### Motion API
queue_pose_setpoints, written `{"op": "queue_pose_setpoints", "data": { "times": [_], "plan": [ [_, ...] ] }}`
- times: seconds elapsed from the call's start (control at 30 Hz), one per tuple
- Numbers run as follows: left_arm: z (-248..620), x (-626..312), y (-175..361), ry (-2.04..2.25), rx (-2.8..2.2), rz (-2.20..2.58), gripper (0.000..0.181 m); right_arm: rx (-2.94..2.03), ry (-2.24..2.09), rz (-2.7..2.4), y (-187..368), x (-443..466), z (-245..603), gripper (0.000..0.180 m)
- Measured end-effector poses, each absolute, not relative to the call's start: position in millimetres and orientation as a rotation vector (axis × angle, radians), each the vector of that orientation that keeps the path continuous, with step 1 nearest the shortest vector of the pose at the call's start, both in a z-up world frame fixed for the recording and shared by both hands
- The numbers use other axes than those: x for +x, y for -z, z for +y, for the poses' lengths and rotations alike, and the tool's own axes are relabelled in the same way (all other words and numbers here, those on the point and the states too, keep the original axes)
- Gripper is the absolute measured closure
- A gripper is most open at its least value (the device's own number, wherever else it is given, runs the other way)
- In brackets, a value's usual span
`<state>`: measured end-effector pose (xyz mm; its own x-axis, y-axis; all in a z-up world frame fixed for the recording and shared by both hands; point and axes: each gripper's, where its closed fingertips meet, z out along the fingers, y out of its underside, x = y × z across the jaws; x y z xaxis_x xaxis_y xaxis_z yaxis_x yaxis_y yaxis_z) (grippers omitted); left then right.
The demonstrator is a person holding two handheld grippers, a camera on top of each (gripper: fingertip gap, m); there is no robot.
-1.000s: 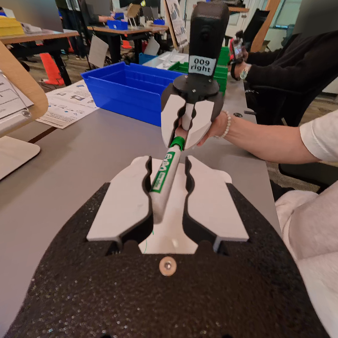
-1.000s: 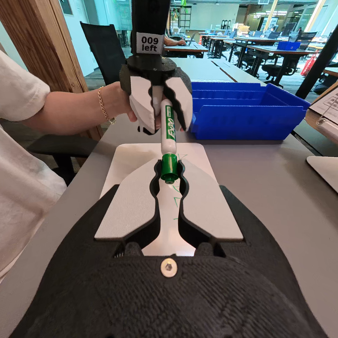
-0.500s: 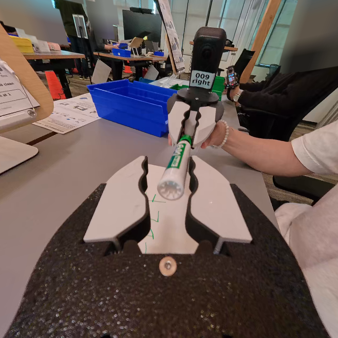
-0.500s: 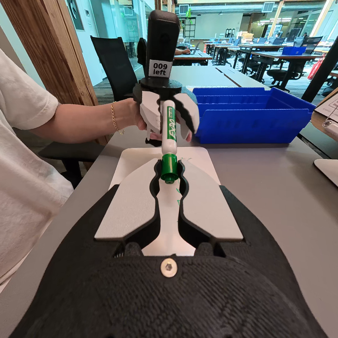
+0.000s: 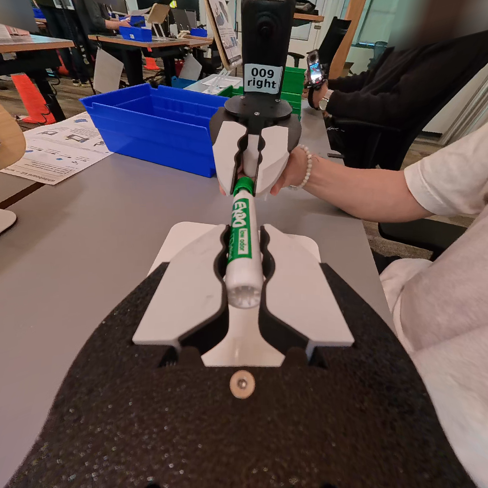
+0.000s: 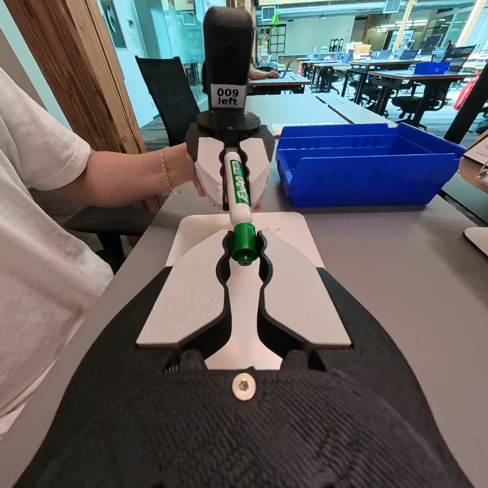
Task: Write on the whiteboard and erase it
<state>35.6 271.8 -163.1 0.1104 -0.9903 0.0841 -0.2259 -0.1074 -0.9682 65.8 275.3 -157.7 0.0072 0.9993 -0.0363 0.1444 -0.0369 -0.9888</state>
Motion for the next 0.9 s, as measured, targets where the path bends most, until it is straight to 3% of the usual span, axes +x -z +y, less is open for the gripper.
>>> {"op": "queue_pose_setpoints", "data": {
  "times": [0.17, 0.2, 0.23, 0.33, 0.53, 0.63, 0.77, 0.83, 0.9],
  "plan": [
    [273.0, 35.7, 159.3, 1.078, -1.478, 1.221, 0.16, -1.341, -1.408, -1.14, 143.0, 65.0, 274.1, 0.163],
    [271.0, 38.2, 165.1, 1.009, -1.476, 1.281, 0.161, -1.294, -1.413, -1.184, 139.8, 62.3, 267.9, 0.18],
    [263.2, 47.8, 180.3, 0.938, -1.505, 1.404, 0.161, -1.268, -1.421, -1.262, 143.2, 48.1, 254.7, 0.18],
    [252.7, 76.0, 221.4, 0.703, -1.54, 1.66, 0.161, -1.314, -1.048, -1.537, 167.7, 23.4, 244.5, 0.18],
    [327.3, 14.2, 206.0, 0.615, -1.708, 1.225, 0.161, -1.238, -0.776, -0.976, 100.5, 161.5, 319.6, 0.179],
    [336.0, 14.7, 206.5, 0.704, -1.684, 1.142, 0.161, -1.332, -0.708, -0.952, 123.3, 184.6, 337.7, 0.158],
    [347.1, -0.8, 172.2, 0.749, -1.492, 0.986, 0.16, -1.231, -0.806, -1.107, 122.7, 149.0, 311.7, 0.148],
    [340.0, -12.7, 152.7, 0.819, -1.29, 0.974, 0.16, -1.214, -0.808, -1.14, 126.3, 128.7, 308.0, 0.124],
    [336.2, -22.2, 152.8, 0.91, -1.204, 1.002, 0.161, -1.242, -0.835, -1.205, 137.0, 109.8, 302.5, 0.116]
  ]
}}
